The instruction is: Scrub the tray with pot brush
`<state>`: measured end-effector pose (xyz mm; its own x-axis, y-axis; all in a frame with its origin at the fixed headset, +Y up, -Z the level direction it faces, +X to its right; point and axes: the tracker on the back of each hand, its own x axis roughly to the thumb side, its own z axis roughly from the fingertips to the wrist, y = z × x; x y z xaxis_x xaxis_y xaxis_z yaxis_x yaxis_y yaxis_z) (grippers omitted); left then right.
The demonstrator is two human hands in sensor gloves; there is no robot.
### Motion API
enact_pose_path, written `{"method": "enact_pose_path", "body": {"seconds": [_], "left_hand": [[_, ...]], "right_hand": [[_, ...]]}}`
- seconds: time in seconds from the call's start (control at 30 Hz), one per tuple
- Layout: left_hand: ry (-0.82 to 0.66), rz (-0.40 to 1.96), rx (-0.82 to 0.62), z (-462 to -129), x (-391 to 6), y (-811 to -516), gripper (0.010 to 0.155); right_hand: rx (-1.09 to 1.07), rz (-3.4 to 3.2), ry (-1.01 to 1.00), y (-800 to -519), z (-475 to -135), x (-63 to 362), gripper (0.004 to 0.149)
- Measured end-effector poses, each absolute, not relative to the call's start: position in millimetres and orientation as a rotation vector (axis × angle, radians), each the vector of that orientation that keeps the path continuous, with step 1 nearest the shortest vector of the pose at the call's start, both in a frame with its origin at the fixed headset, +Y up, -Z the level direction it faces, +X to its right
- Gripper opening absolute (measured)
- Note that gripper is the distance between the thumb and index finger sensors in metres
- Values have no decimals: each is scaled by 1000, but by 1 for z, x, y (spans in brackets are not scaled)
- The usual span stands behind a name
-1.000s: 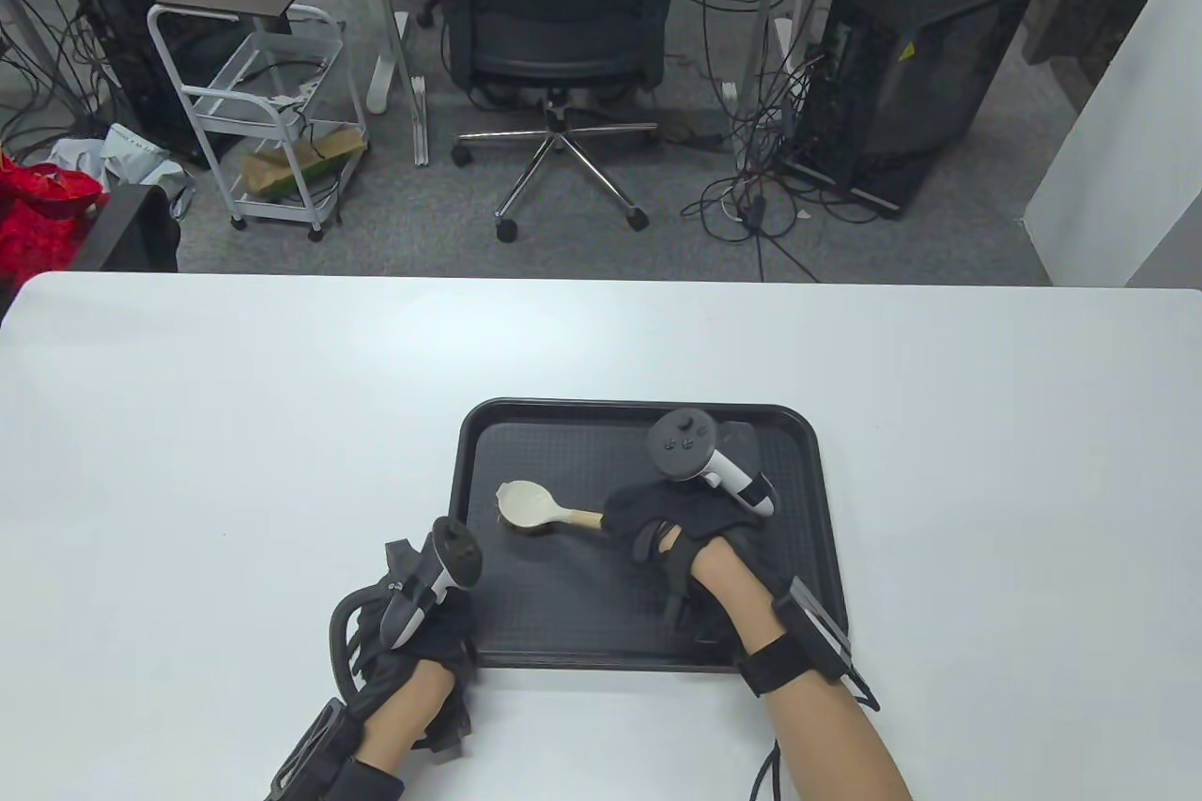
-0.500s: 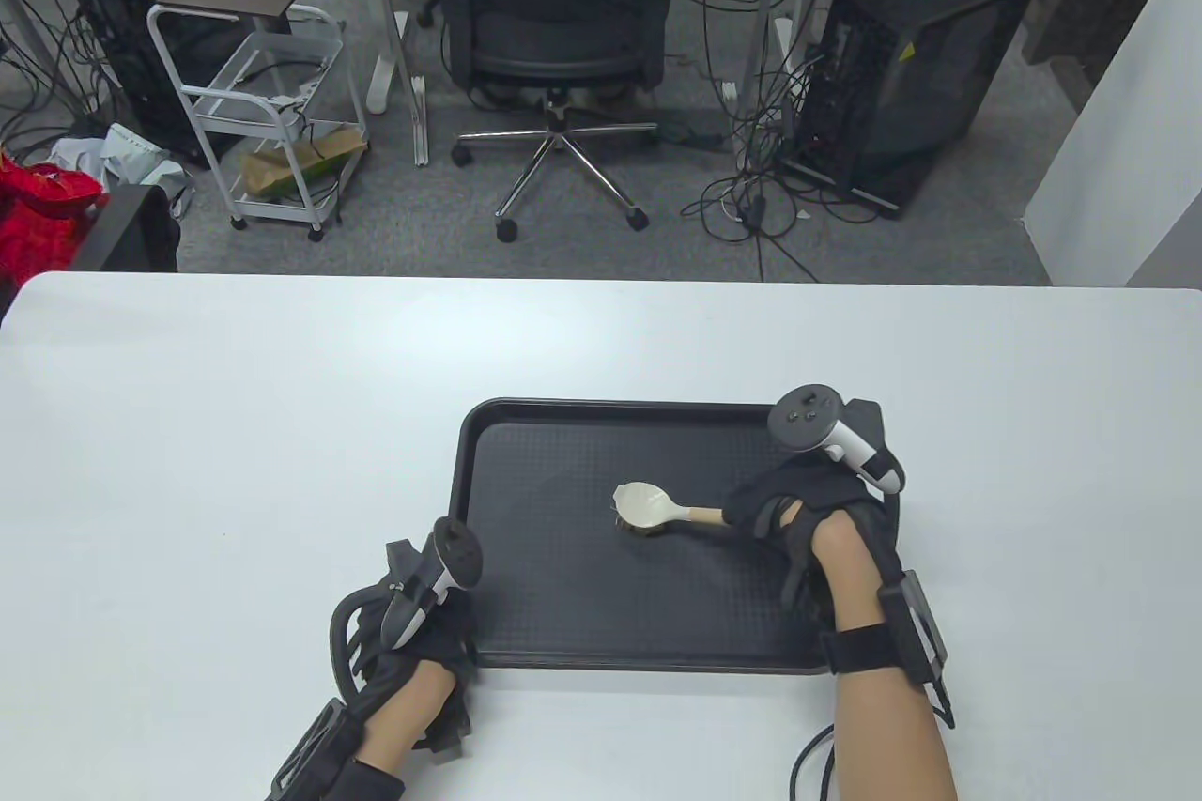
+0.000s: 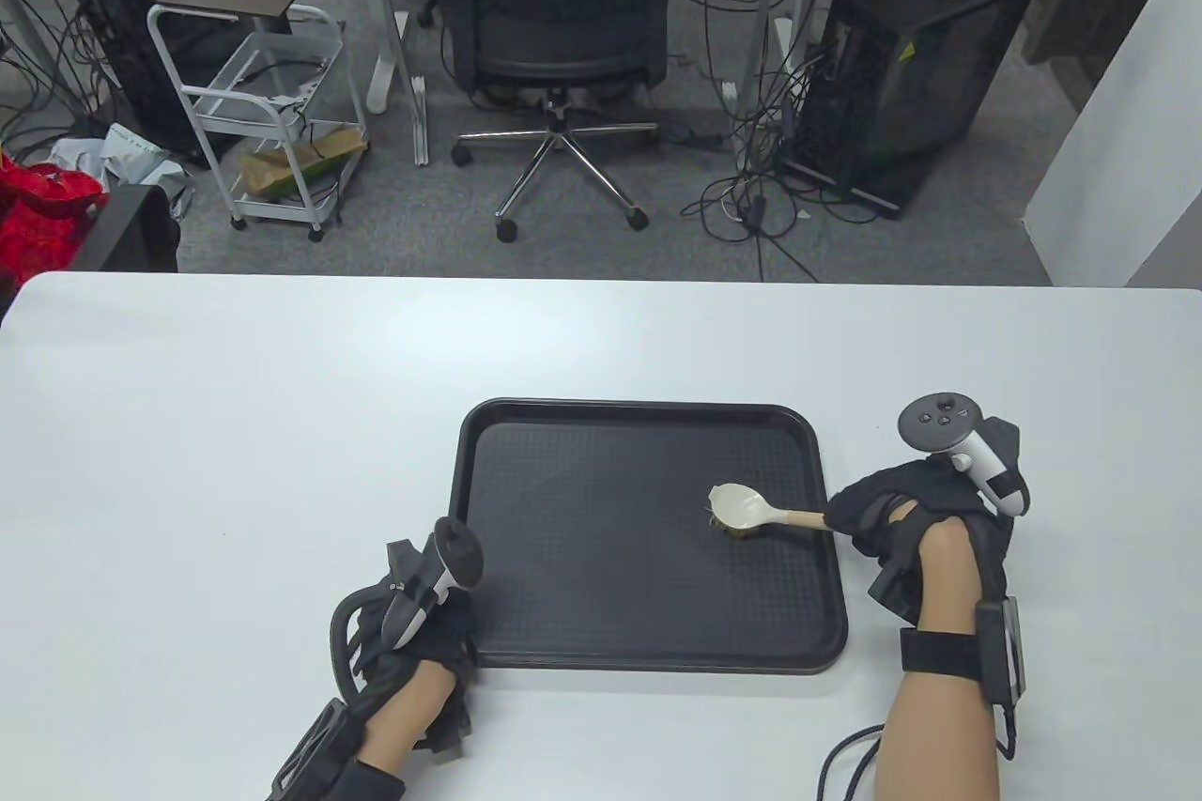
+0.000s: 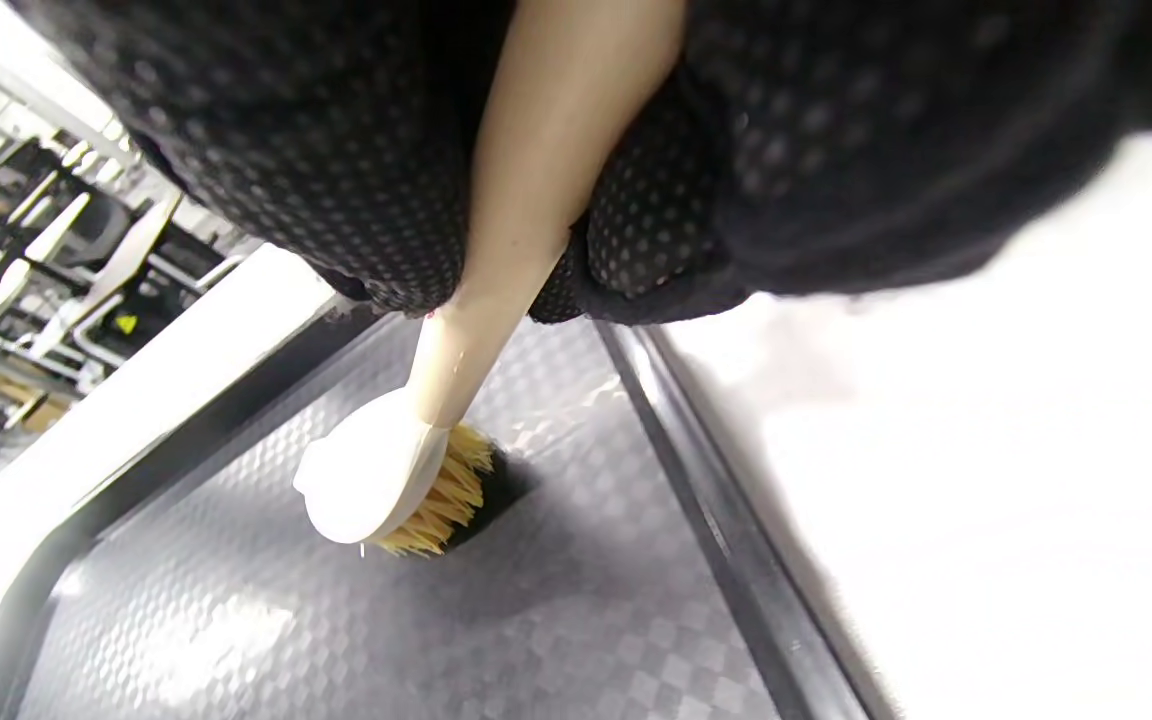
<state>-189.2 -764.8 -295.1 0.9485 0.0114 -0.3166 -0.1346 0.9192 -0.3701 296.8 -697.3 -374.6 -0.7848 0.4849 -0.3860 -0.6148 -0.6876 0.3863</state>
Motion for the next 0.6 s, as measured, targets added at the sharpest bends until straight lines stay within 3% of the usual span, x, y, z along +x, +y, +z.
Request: {"method": "enact_pose_path", "body": {"seconds": [0.4, 0.6], "left_hand": [[316, 73, -403, -295, -189, -765, 64], [316, 69, -402, -295, -189, -765, 64]], "right_hand": [[-482, 2351, 584, -692, -356, 342, 47], [-254, 2353, 524, -671, -362, 307, 49]]}}
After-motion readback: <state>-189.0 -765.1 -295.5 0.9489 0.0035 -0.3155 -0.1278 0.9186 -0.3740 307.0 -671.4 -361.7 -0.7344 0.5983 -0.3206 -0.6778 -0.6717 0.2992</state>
